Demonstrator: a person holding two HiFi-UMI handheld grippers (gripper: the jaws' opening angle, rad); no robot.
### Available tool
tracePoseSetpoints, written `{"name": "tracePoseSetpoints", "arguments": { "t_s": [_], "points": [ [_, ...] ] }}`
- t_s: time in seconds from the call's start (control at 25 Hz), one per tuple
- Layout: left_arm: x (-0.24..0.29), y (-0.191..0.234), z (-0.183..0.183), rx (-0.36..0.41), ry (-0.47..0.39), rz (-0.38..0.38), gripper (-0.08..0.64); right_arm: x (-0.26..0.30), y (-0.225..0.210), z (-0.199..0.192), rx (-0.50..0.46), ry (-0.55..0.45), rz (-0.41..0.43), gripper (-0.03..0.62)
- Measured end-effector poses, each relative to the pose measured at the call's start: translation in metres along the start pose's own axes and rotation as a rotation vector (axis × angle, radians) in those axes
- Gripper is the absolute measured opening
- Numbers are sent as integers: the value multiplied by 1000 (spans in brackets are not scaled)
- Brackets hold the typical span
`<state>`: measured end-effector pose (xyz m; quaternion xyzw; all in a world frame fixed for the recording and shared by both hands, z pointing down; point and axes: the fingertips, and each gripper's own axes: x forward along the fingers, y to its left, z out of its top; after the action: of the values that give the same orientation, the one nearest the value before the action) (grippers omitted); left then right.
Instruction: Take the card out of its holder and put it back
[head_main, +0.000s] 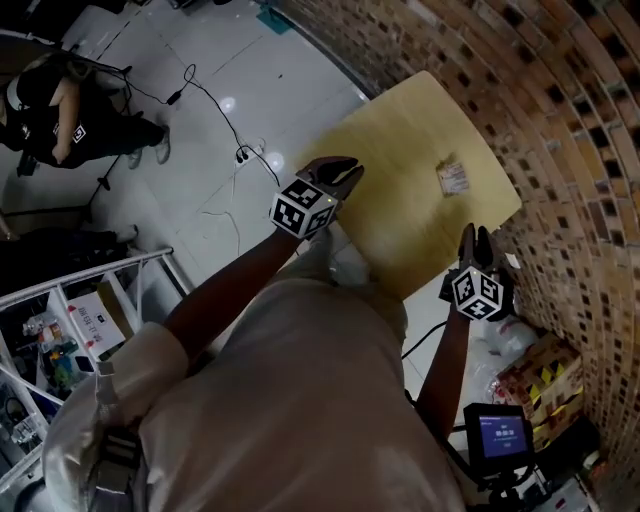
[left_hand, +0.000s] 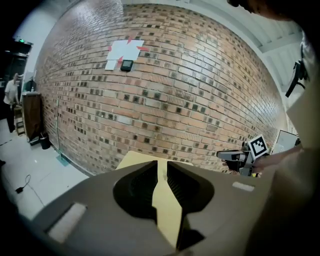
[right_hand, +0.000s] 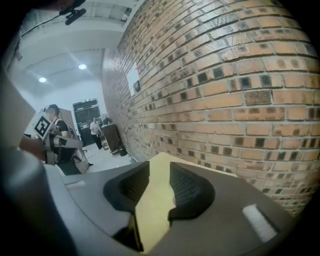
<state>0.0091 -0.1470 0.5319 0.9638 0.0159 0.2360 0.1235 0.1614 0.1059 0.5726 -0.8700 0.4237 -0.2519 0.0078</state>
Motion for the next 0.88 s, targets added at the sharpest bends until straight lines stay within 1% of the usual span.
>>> {"name": "tracePoseSetpoints", "arguments": {
  "t_s": [0.28, 0.48, 0.68, 0.8, 0.88],
  "points": [
    [-61, 63, -24, -6, 4, -11, 80, 9, 83, -20, -12, -4, -23, 124],
    [-98, 91, -52, 1, 28, -30, 80, 2, 136, -33, 6, -45, -40, 121],
    [-125, 97, -66, 15, 21, -51, 78, -27, 177, -39, 31, -101, -52, 115],
    [-128, 93, -70, 17, 14, -71, 80, -50, 188, -40, 16, -135, -66, 115],
    [-129, 82, -75, 15, 18, -89, 80, -71, 191, -41, 11, -156, -82, 115]
  ]
}}
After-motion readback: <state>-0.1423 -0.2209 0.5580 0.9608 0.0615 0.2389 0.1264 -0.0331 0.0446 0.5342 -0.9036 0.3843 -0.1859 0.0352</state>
